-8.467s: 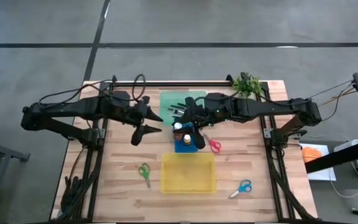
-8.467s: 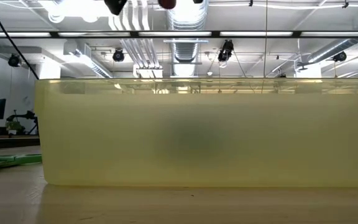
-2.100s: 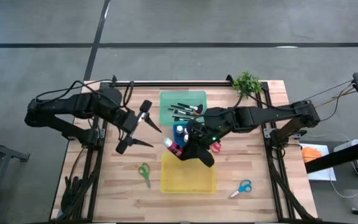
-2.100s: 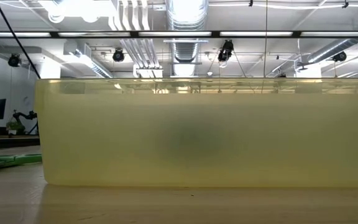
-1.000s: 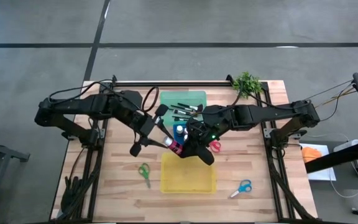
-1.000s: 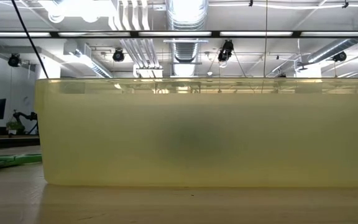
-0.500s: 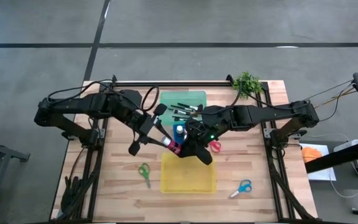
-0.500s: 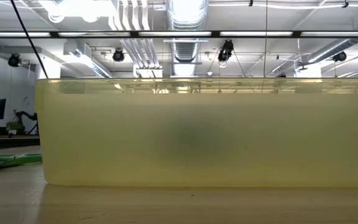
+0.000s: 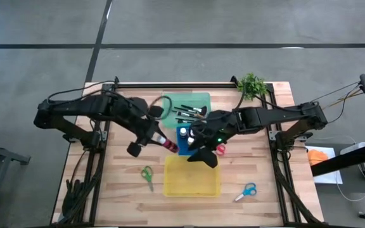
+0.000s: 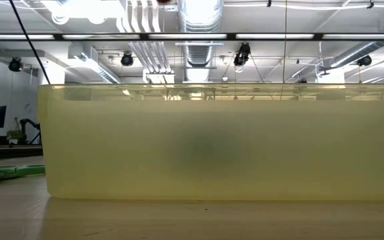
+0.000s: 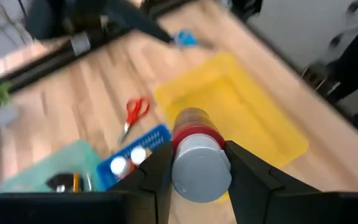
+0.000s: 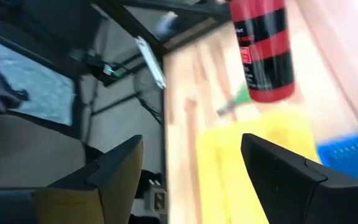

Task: Pick & Place Paint Supplies
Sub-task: Put the red paint bottle into the blue bin

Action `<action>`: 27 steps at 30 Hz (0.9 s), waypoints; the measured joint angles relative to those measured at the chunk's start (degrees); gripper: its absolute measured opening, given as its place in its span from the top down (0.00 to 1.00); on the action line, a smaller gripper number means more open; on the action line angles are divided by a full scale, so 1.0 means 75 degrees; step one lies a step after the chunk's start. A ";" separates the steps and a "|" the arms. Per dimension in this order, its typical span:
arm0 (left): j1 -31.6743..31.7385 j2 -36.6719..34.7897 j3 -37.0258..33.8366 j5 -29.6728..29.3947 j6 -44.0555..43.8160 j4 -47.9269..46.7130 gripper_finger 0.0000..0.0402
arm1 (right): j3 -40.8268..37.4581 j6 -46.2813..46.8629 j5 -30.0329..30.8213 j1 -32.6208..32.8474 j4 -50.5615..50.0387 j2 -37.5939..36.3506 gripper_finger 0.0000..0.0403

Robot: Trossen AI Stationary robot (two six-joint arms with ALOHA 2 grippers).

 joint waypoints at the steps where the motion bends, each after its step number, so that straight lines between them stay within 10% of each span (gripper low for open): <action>1: -0.0006 0.0129 0.0000 -0.0150 0.0003 -0.0038 0.70 | 0.0000 0.0003 0.0082 0.0010 -0.0250 -0.0049 0.33; 27: 0.0148 0.4672 0.3378 -0.1575 0.0774 -0.3081 0.70 | -0.0678 0.1274 0.2773 0.1704 -0.4134 -0.2461 0.33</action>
